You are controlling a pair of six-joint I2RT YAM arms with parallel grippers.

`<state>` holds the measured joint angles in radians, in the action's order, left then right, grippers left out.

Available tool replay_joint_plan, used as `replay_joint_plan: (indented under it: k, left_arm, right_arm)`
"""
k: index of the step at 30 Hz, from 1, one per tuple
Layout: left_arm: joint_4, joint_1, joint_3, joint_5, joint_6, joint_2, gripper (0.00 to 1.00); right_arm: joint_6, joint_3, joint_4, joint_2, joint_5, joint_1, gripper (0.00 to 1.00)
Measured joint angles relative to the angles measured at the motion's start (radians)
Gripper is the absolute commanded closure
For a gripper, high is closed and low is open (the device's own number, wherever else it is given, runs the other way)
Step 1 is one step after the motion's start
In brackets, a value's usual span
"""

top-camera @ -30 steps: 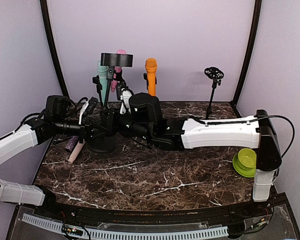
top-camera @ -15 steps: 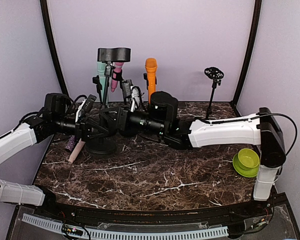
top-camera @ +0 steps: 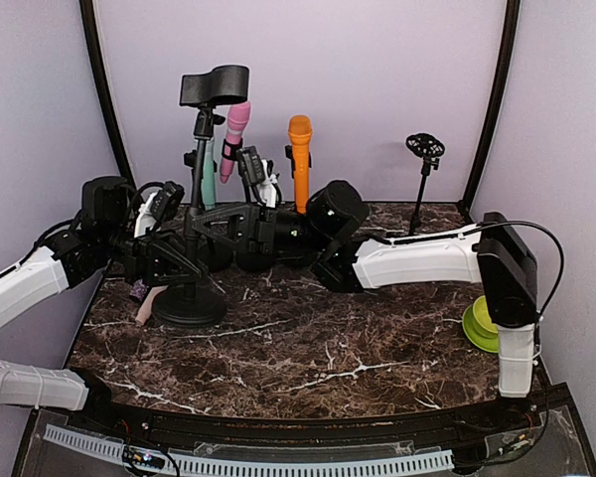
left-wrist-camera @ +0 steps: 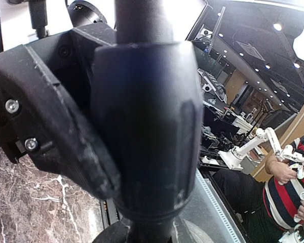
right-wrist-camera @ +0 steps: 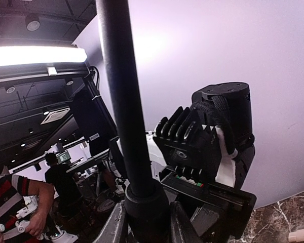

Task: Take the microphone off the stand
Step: Unscrew the knob on the stand of the microphone stand.

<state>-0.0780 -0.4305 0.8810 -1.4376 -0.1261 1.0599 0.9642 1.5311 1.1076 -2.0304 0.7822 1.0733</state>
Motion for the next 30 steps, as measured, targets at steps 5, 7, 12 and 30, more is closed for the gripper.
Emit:
replay_joint_plan:
  k: [5,7,12,30]
  left_arm:
    - [0.003,0.003,0.000,0.023,0.005,0.002,1.00]
    - [0.001,0.013,0.000,0.063,0.019,0.002,1.00]
    - [-0.014,0.022,0.005,0.173,0.072,0.010,1.00]
    - [-0.051,0.026,0.016,0.293,0.160,0.016,1.00]
  right_arm:
    - [-0.027,-0.003,-0.075,0.016,0.008,-0.002,0.40]
    - [-0.113,-0.018,-0.211,0.062,-0.055,0.006,0.34]
    - [-0.305,-0.057,-0.510,0.199,-0.338,0.035,0.29]
    - [-0.511,0.028,-0.795,0.190,-0.771,0.134,0.96]
